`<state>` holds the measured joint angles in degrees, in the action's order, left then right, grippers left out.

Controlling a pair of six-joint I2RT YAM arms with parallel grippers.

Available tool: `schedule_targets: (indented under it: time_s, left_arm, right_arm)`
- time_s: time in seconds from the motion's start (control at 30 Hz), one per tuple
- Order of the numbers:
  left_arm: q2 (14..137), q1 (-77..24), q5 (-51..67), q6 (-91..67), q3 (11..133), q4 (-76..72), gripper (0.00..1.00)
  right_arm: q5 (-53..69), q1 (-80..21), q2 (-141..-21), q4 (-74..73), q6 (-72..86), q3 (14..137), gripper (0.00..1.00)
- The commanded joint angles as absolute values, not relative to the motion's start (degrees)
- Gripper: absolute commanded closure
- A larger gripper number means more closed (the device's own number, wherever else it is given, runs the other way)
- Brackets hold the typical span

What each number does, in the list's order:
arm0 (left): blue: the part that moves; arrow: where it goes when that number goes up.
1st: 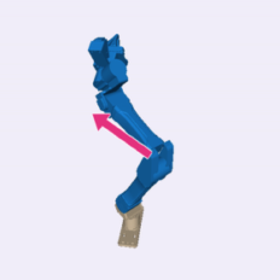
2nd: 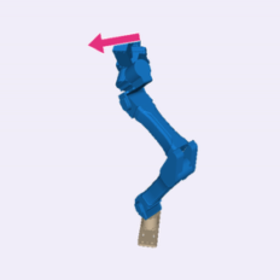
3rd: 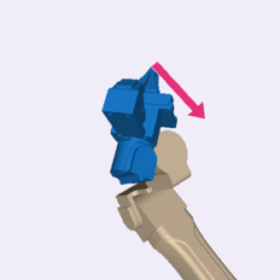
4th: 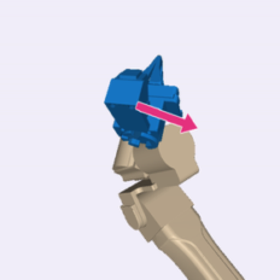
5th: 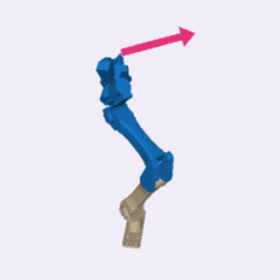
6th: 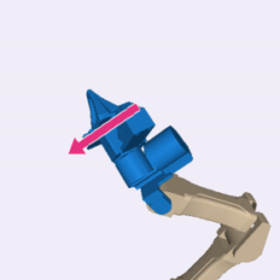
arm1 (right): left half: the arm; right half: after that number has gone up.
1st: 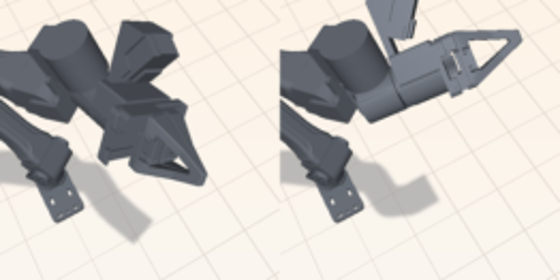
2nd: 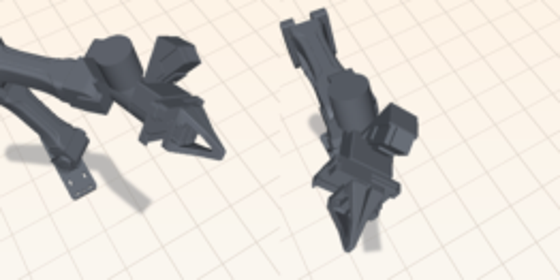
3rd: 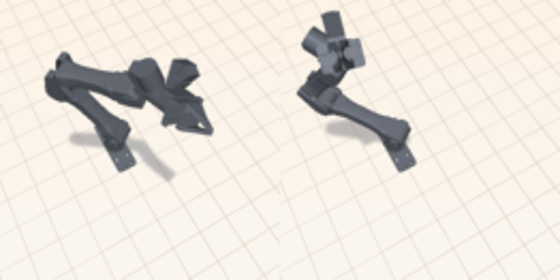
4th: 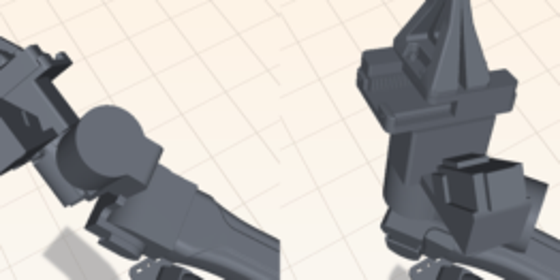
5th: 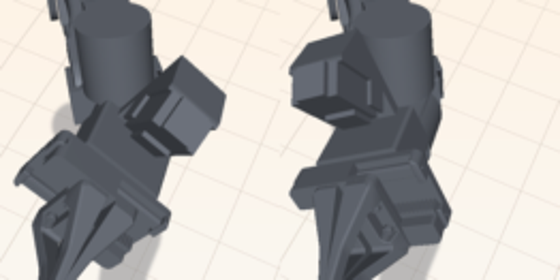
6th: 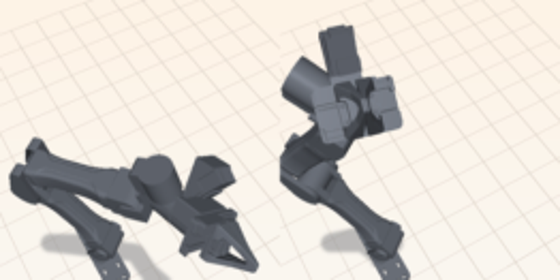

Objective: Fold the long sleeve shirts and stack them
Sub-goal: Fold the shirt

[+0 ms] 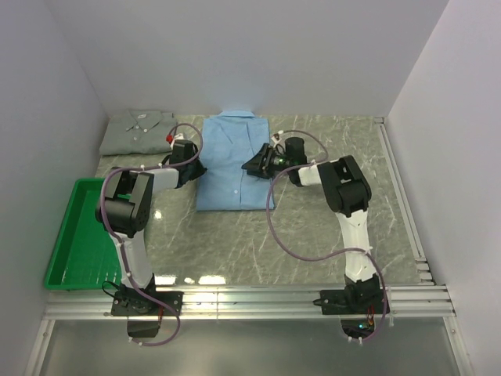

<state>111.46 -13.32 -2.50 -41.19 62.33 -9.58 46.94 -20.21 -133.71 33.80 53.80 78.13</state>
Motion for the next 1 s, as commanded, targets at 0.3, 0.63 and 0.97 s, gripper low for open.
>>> schedule_targets:
  time_s: [0.3, 0.63, 0.97]
  left_arm:
    - [114.3, -12.0, -3.6, -41.5, 64.0, -8.3, 0.99]
    - [108.6, -12.0, -4.9, -41.8, 66.0, -4.7, 0.75]
    - [97.7, -12.6, -5.7, -44.9, 67.9, 3.1, 0.29]
  right_arm:
    - [40.7, -10.5, -131.7, 38.9, 55.2, 75.3, 0.42]
    - [39.5, -10.2, -118.7, 30.2, 47.0, 71.2, 0.44]
    - [41.8, -17.3, -109.3, 26.2, 47.4, 68.4, 0.46]
